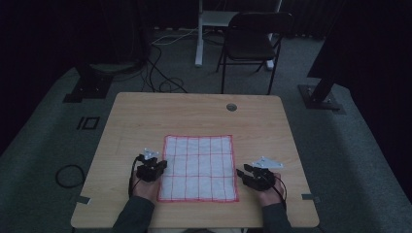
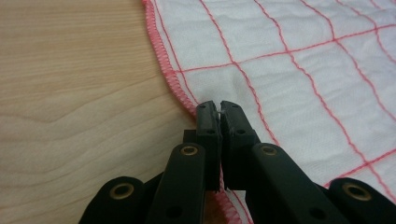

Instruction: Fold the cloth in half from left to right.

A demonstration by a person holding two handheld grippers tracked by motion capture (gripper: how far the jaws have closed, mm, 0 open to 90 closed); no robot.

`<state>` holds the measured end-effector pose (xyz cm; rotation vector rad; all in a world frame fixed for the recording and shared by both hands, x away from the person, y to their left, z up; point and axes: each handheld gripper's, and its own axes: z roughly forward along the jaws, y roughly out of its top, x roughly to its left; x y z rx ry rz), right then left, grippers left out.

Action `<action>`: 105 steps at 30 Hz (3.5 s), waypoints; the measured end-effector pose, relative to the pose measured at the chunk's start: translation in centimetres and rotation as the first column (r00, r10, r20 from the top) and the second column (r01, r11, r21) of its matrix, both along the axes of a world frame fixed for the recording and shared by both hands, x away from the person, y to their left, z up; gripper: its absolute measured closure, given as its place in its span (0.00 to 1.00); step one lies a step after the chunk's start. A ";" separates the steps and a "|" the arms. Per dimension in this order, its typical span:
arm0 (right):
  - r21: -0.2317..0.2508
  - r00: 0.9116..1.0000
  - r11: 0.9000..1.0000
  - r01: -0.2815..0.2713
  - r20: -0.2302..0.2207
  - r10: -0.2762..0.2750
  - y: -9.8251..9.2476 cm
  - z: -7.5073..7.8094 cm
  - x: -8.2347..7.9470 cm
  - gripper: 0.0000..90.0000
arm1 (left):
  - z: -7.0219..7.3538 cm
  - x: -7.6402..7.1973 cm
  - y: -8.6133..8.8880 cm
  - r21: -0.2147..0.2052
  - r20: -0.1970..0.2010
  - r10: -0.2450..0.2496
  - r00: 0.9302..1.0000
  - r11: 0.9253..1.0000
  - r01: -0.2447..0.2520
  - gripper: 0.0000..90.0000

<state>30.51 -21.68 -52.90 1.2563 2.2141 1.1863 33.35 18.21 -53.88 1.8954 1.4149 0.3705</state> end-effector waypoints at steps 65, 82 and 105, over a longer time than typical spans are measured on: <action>-0.007 1.000 1.000 -0.007 -0.006 0.007 0.2 -0.2 0.2 0.63 | 4.0 3.3 -14.8 -0.168 0.060 -0.377 0.924 0.909 0.382 0.98; -0.009 1.000 1.000 0.000 -0.005 0.000 -0.1 -0.2 0.2 0.63 | 3.4 3.6 -17.9 -0.181 0.051 -0.403 0.914 0.896 0.406 0.98; -0.019 1.000 1.000 0.022 0.017 -0.021 0.4 0.5 1.7 0.63 | 3.4 3.1 -17.2 -0.157 0.082 -0.398 0.914 0.900 0.406 0.83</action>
